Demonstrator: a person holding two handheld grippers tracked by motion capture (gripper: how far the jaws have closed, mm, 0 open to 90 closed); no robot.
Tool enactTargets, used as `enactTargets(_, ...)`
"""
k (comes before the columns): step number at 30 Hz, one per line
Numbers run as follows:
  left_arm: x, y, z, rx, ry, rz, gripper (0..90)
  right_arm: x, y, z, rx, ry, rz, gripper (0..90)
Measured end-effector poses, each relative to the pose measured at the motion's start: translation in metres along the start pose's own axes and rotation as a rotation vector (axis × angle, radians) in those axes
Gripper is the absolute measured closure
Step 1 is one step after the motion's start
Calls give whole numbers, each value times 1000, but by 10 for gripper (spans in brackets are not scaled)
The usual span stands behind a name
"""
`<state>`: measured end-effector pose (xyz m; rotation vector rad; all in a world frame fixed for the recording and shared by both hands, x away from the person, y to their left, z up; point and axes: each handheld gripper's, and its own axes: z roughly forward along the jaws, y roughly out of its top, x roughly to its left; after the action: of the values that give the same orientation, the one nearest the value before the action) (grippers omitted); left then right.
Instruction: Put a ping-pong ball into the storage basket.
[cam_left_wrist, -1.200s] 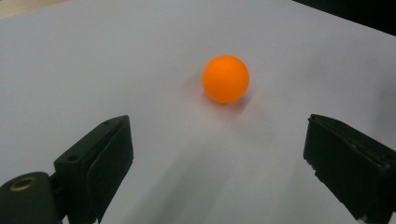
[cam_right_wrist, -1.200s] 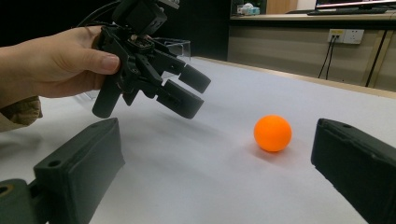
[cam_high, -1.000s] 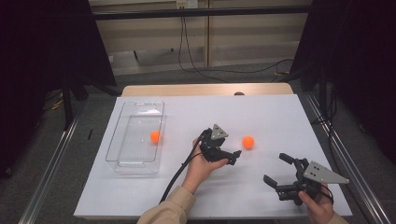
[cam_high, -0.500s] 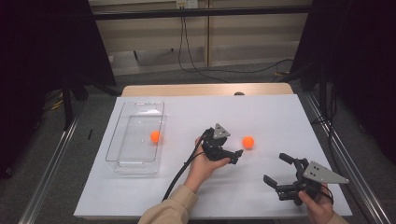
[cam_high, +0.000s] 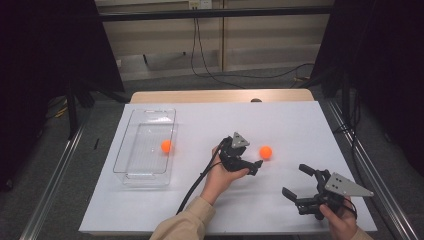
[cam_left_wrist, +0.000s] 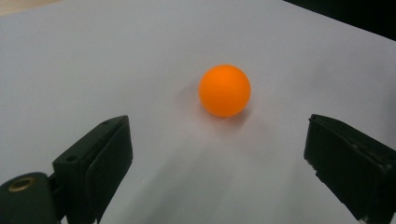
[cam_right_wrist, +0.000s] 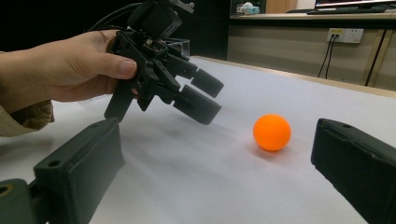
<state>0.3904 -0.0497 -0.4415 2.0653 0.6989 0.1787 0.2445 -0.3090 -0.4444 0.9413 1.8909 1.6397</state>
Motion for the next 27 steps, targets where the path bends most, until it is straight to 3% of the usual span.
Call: enactTargets(27, -3, 5, 15, 9, -3, 0, 79, -1, 0, -1, -2, -2, 2, 18)
